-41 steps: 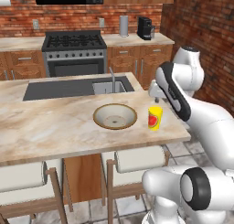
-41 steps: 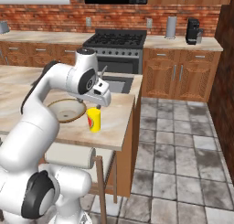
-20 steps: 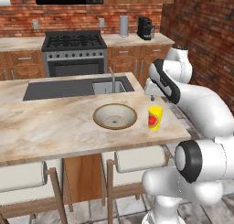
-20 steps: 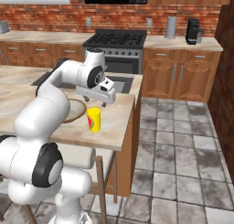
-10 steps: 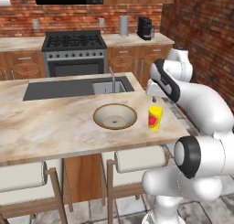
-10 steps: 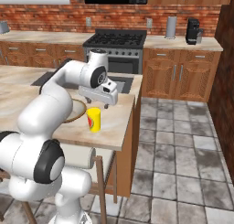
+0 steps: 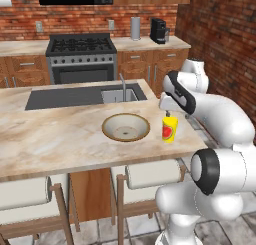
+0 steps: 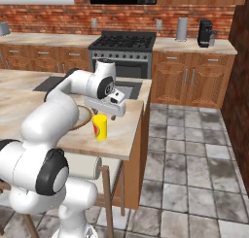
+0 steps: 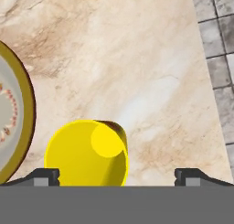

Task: Place the cup inside the bowl on the dining table and move the bowl to any counter.

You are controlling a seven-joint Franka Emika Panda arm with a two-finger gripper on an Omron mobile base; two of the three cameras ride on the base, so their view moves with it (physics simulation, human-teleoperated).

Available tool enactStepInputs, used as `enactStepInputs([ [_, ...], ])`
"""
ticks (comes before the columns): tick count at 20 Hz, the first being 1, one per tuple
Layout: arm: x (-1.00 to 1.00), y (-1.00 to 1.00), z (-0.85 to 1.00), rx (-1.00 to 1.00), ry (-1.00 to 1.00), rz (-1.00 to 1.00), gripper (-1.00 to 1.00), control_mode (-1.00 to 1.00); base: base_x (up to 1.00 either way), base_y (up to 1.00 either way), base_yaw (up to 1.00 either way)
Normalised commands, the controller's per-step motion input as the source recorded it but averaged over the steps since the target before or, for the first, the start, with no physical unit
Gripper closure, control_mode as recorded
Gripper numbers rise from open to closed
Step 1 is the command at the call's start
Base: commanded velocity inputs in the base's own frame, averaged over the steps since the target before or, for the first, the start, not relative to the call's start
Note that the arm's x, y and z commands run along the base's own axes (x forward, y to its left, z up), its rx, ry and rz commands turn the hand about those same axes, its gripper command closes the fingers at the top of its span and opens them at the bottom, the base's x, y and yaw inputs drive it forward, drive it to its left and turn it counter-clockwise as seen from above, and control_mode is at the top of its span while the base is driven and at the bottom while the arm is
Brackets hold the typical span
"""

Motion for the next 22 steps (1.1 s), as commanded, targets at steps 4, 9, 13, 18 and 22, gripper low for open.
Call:
enactStepInputs([
  [4,0.00,0.00,-0.22,0.00,0.00,0.00,-1.00,-1.00,0.00,0.00,0.00],
  [9,0.00,0.00,-0.18,0.00,0.00,0.00,-1.00,-1.00,0.00,0.00,0.00],
  [13,0.00,0.00,-0.15,0.00,0.00,0.00,-1.00,-1.00,0.00,0.00,0.00],
  [18,0.00,0.00,-0.16,0.00,0.00,0.00,-1.00,-1.00,0.00,0.00,0.00],
  [22,0.00,0.00,-0.19,0.00,0.00,0.00,-1.00,-1.00,0.00,0.00,0.00],
])
